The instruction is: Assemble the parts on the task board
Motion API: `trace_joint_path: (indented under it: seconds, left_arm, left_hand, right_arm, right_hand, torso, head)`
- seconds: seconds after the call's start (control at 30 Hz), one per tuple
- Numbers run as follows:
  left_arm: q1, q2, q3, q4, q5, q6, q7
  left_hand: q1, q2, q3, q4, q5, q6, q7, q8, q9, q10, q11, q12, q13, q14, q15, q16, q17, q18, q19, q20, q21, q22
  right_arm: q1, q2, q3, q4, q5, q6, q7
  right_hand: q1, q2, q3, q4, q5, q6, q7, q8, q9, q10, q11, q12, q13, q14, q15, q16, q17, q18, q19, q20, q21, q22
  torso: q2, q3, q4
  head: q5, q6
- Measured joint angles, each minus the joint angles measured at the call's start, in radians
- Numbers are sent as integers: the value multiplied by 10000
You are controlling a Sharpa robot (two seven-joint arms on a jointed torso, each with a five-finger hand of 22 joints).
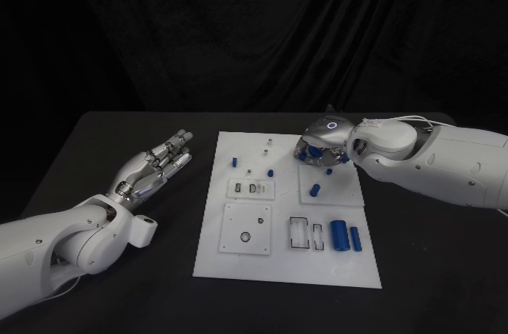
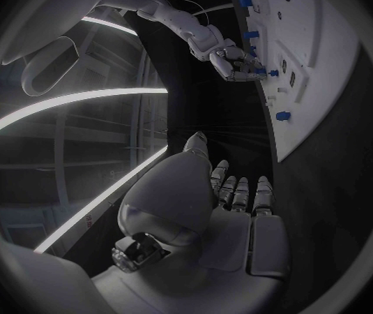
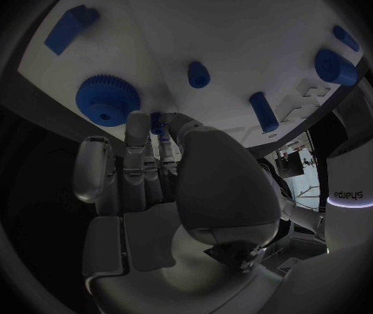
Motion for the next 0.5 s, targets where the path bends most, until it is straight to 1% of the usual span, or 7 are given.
trace_joint_path:
  seconds: [0.1, 0.2, 0.27, 0.3, 0.37, 0.43, 0.5]
  left_arm:
    - [0, 12, 0, -21, 0, 15, 0]
    - [0, 35, 0, -61, -1, 39, 0]
    - [0, 46, 0, -80, -2, 51, 1]
    - [0, 53, 0, -90, -2, 58, 1]
    - [0, 67, 0, -109, -2, 77, 1]
    - [0, 73, 0, -124, -3, 88, 1]
    - [0, 75, 0, -130, -3, 101, 1]
  left_hand:
    - [2, 2, 0, 0, 0, -36, 37, 0, 0, 0, 0, 0, 0, 0, 0, 0, -2, 0, -2, 9, 0, 0]
    - [40, 40, 0, 0, 0, -36, 36, 0, 0, 0, 0, 0, 0, 0, 0, 0, -4, -2, 0, 73, 0, 0]
    - [40, 40, 0, 0, 0, -36, 36, 0, 0, 0, 0, 0, 0, 0, 0, 0, -6, -1, 0, 73, 0, 1]
    - [40, 40, 0, 0, 0, -36, 36, 0, 0, -19, 19, 0, 0, 0, 0, 0, -7, 15, 0, 73, 0, 1]
    - [40, 40, 0, 0, 0, -36, 36, 0, 0, -36, 36, 0, 0, 0, -1, 0, -8, 161, 0, 73, 0, 1]
    - [40, 40, 0, 0, 0, -36, 37, 0, -1, -37, 36, 0, 0, -36, 35, 0, -8, 162, 0, 73, 0, 1]
    - [40, 40, 0, 0, 0, -36, 36, 0, 0, -36, 36, 0, 0, -1, 73, 0, -8, 162, -1, 144, 0, 2]
  right_arm:
    - [-7, 24, 0, -60, 0, -41, 14]
    - [-9, 50, 0, -115, -1, -100, 34]
    - [-9, 65, 0, -136, -1, -143, 50]
    - [-9, 74, 0, -146, -2, -172, 62]
    - [-9, 95, 0, -170, -2, -256, 98]
    - [-9, 109, 0, -178, -3, -338, 132]
    - [-9, 121, 0, -178, -3, -448, 178]
  right_hand:
    - [1, -1, 102, -48, 0, 25, 14, 1, 80, 200, -12, 0, 0, 0, 0, 7, 0, 0, 0, 0, 0, 31]
    - [1, -1, 173, -41, -1, 148, 39, 47, 173, 442, -57, 68, -1, 2, -2, 59, 7, 1, 37, -36, 6, 94]
    - [4, 2, 228, -96, -3, 293, 58, 90, 272, 661, -87, 123, -8, 58, -58, 120, 45, 1, 72, -72, 76, 153]
    - [19, 14, 242, -111, -8, 360, 69, 135, 325, 780, -104, 161, -8, 74, -74, 143, 62, 1, 89, -89, 78, 183]
    - [32, 2, 266, -135, -10, 424, 105, 156, 431, 978, -135, 198, -8, 106, -106, 194, 119, -1, 163, -89, 121, 249]
    - [34, 2, 265, -136, -14, 461, 142, 157, 517, 1137, -200, 242, -8, 128, -127, 193, 127, 0, 180, -106, 136, 260]
    - [49, 2, 266, -138, -48, 461, 142, 157, 565, 1205, -216, 274, -2, 123, -132, 193, 81, 0, 180, -106, 136, 260]
  torso:
    - [0, -5, -4]
    - [0, -13, -5]
    - [0, -15, -4]
    - [0, -17, -4]
    - [1, -20, -3]
    - [5, -21, -1]
    - [7, -24, 0]
  head:
    - [19, 0]
    - [26, 0]
    - [27, -1]
    - [27, -1]
    - [28, -1]
    - [28, 0]
    - [29, 7]
